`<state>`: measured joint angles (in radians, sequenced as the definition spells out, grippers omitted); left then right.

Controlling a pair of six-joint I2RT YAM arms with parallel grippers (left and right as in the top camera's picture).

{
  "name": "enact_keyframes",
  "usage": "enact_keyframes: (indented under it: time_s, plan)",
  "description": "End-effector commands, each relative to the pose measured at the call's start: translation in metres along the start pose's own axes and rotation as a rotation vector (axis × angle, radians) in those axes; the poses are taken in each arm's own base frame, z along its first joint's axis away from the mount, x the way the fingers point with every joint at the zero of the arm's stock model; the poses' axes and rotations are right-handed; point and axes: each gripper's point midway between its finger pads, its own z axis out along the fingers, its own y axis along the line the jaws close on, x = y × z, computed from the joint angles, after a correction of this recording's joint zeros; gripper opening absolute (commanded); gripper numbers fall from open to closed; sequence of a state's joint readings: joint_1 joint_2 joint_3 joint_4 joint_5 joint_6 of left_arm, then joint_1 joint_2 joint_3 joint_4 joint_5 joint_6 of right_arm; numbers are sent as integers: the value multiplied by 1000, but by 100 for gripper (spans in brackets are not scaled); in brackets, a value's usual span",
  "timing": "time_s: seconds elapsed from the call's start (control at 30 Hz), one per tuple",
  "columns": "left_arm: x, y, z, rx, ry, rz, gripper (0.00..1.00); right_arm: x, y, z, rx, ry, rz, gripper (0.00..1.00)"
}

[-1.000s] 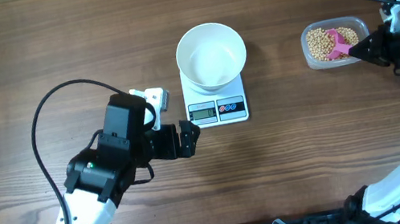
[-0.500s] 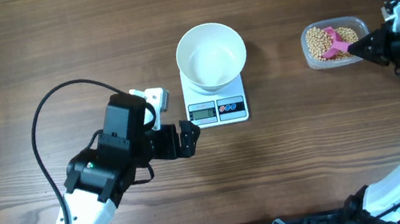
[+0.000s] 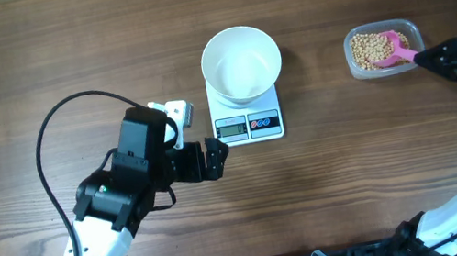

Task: Scoop item into bowl and weigh 150g on scale
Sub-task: 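Drag the pink scoop through the soybeans to fill it, then lift the filled scoop and carry it over the white bowl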

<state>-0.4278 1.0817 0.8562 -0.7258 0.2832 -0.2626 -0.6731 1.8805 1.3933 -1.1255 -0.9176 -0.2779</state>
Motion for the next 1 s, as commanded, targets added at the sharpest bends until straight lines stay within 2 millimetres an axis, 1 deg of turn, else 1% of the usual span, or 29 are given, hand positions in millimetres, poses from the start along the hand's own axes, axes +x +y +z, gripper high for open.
enact_keyframes:
  time_s: [0.0,0.07,0.2,0.3,0.4,0.5,0.6,0.7,0.87,0.97]
  plan:
    - [-4,-2,-2,11,-9,19,100,0,3,-6,-87,-30,19,4]
    - [-4,-2,-2,11,-9,19,100,-1,1,-10,-90,-40,28,4]
    - [-4,-2,-2,11,-9,19,100,-2,4,-17,-133,-63,37,4]
    - [-4,-2,-2,11,-9,19,100,0,9,-18,-161,-64,50,4]
    - [-4,-2,-2,11,-9,19,100,1,18,-19,-206,-71,25,4]
    - [-4,-2,-2,11,-9,19,100,1,18,-19,-205,-72,22,4]
    - [-4,-2,-2,11,-9,19,100,-2,24,-21,-244,-89,4,4]
    - [-4,-2,-2,11,-9,19,100,-1,26,-22,-251,-93,-16,4]
    - [-4,-2,-2,11,-9,19,100,3,39,-23,-313,-91,-16,4]
    - [-4,-2,-2,11,-9,19,100,7,50,-20,-346,-74,-13,4]
